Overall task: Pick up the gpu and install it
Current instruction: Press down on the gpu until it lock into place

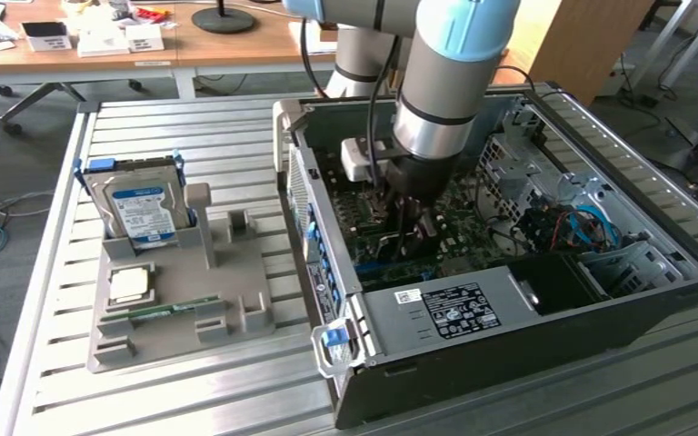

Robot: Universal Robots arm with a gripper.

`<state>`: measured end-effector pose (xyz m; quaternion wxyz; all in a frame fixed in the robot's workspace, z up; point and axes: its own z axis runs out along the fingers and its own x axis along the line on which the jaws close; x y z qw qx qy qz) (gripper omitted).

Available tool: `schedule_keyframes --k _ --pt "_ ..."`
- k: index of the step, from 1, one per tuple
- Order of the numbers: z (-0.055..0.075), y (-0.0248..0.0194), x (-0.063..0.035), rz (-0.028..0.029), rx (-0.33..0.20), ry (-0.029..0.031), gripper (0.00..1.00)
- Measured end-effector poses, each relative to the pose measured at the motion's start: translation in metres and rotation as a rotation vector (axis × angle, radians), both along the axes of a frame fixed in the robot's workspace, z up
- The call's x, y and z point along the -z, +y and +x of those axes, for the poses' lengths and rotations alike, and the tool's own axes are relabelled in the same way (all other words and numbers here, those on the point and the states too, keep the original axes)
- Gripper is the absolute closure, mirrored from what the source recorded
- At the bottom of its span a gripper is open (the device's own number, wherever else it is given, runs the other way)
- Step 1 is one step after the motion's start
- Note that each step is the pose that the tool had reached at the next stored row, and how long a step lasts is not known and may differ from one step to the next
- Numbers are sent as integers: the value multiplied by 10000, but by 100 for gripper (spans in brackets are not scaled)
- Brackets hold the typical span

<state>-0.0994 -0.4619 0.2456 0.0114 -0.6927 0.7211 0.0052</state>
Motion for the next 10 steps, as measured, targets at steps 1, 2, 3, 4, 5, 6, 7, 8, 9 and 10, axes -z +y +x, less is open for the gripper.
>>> schedule_keyframes --k 1,2,3,4,5,6,7,8,9,10 --pt "0 0 -7 0 0 0 43" --pt "0 0 -13 0 0 0 43" --pt "0 0 -20 -1 0 0 43" --pt "0 0 -26 0 0 0 43" --pt "0 0 -32 -1 0 0 43" --pt "0 0 -36 0 0 0 43" --pt "0 0 -36 2 0 -1 43" --pt "0 0 -36 2 1 -1 43" --pt "0 0 -36 1 0 -1 43" --pt "0 0 -37 1 0 0 43"
